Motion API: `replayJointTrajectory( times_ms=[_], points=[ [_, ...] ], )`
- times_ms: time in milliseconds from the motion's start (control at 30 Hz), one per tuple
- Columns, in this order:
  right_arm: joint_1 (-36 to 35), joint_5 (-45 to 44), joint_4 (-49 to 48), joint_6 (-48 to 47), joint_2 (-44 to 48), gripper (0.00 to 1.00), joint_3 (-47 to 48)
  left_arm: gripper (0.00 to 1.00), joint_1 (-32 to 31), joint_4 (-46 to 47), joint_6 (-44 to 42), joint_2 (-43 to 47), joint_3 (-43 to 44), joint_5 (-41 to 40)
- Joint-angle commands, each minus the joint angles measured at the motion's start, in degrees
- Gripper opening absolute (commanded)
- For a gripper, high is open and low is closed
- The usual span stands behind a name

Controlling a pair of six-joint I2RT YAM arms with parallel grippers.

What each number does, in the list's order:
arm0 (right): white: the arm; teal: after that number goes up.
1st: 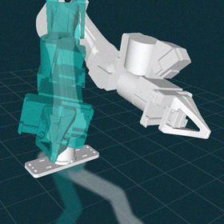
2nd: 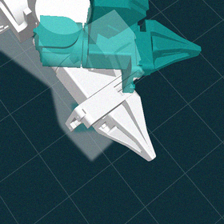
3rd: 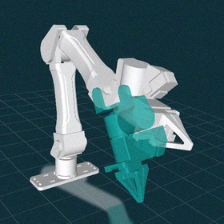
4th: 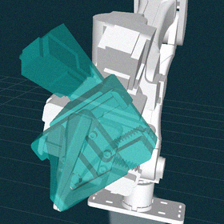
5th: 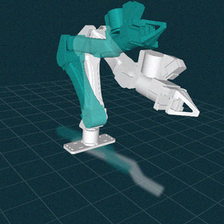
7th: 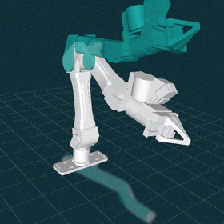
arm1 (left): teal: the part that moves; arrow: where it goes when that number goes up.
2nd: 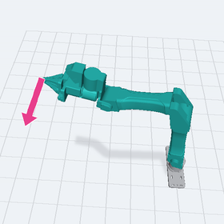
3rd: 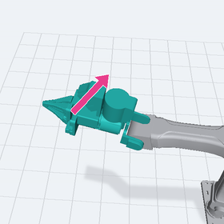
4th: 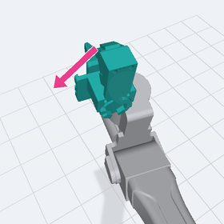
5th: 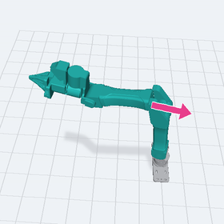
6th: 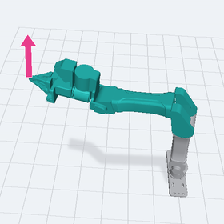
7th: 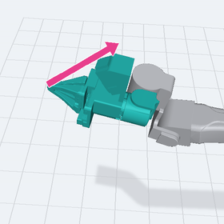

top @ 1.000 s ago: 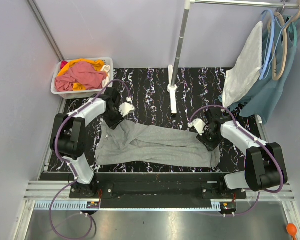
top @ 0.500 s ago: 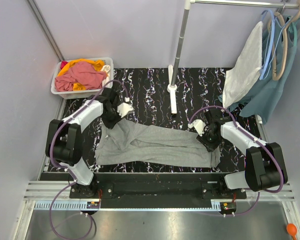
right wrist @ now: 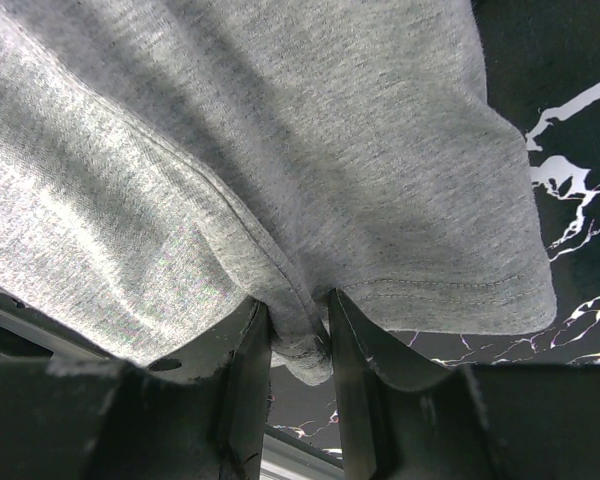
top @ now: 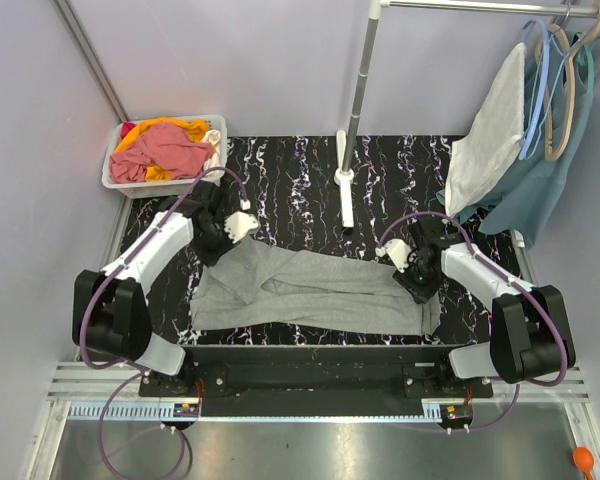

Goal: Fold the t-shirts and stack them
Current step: Fold the tshirt

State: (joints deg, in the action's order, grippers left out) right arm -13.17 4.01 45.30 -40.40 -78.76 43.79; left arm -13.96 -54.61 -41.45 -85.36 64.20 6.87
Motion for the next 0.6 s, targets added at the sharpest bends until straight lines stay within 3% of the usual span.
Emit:
replayJointTrajectory(
  times_ms=[0, 567],
  points=[
    [-0.8, -0.3, 0.4, 0.2, 1.9, 0.36, 0.4, 0.0, -1.3, -4.4, 1.2, 3.6, -0.1, -1.5],
    [-0.8, 0.3, 0.2, 0.1, 3.3, 0.35, -1.0, 0.0, -5.8, -13.9, 3.9, 7.2, 3.0, -2.3]
  ],
)
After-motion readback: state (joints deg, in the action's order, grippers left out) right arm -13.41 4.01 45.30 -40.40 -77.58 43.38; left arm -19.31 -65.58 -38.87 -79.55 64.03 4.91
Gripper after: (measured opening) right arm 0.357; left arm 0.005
